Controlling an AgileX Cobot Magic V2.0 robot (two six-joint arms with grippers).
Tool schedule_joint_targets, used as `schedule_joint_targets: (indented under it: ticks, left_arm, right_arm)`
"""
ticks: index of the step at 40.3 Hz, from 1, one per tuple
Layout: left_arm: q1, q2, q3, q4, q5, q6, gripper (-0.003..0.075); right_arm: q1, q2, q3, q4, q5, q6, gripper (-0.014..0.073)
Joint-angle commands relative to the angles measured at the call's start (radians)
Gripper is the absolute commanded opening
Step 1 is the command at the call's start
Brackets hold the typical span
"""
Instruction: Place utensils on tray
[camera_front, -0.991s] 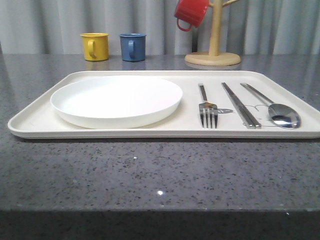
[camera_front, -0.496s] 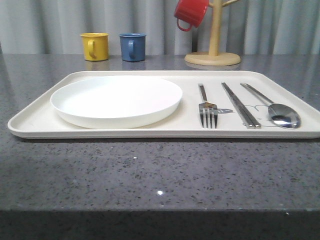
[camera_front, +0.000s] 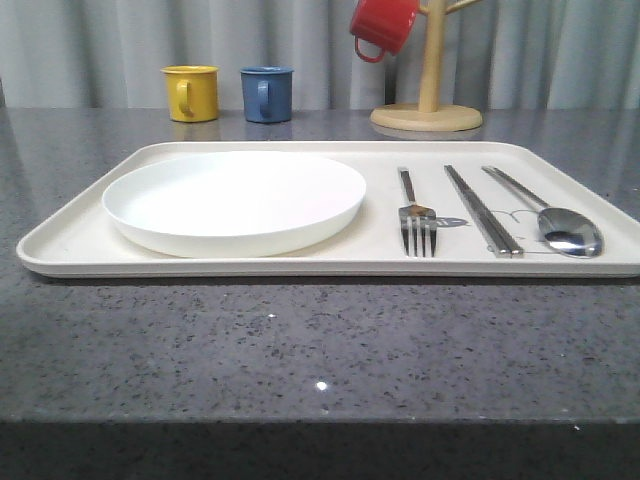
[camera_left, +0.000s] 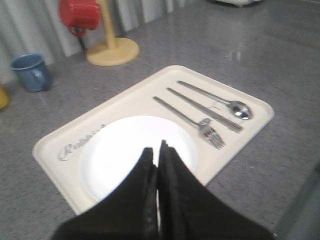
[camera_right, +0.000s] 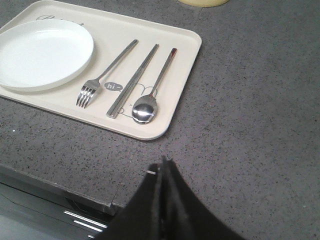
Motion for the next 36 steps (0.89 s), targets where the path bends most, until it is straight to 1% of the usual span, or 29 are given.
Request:
schedule_joint_targets:
  ticks: [1,4,6,8,11,15,19,22,36]
  left_arm:
    - [0.114,-0.067,0.084,-0.002,-0.183,-0.005,-0.002]
    - [0.215,-0.142,0.206,-0.007,-0.299,-0.005,-0.002]
    - [0.279,-0.194,0.275,-0.007,-0.351,-0.005,-0.002]
    - [0.373,-0.27,0.388,-0.011,-0.426,-0.005,-0.002]
    - [0.474,-0.367,0.533,-0.021,-0.504,-0.005,-0.002]
    - [0.574,-0.509,0.686,-0.07,-0.549,-0.005,-0.002]
    - [0.641,-0.623,0.772,-0.095,-0.555,-0.005,-0.002]
    - [0.657,-0.623,0.801,-0.095,-0.578,-0.005,-0.002]
    - [0.649,-0.625,0.801,-0.088,-0.549,-0.01,-0.002]
  right_arm:
    - [-0.006,0.011,-0.02,-0.004,-0.082,-0.01,-0.0067]
    - [-0.006,0.011,-0.02,-0.004,-0.082,-0.01,-0.0067]
    - [-0.006,0.011,-0.02,-0.004,-0.082,-0.01,-0.0067]
    - [-0.006,0.011,-0.02,-0.004,-0.082,-0.01,-0.0067]
    - [-0.006,0.011,-0.02,-0.004,-0.082,-0.01,-0.0067]
    - [-0.006,0.011,-0.02,-0.004,-0.082,-0.01,-0.0067]
    - [-0.006,0.011,-0.02,-0.004,-0.082,-0.01,-0.0067]
    - [-0.006,0.011,-0.02,-0.004,-0.079,-0.01,-0.0067]
    - [-0.006,0.011,-0.02,-0.004,-0.075,-0.01,-0.0067]
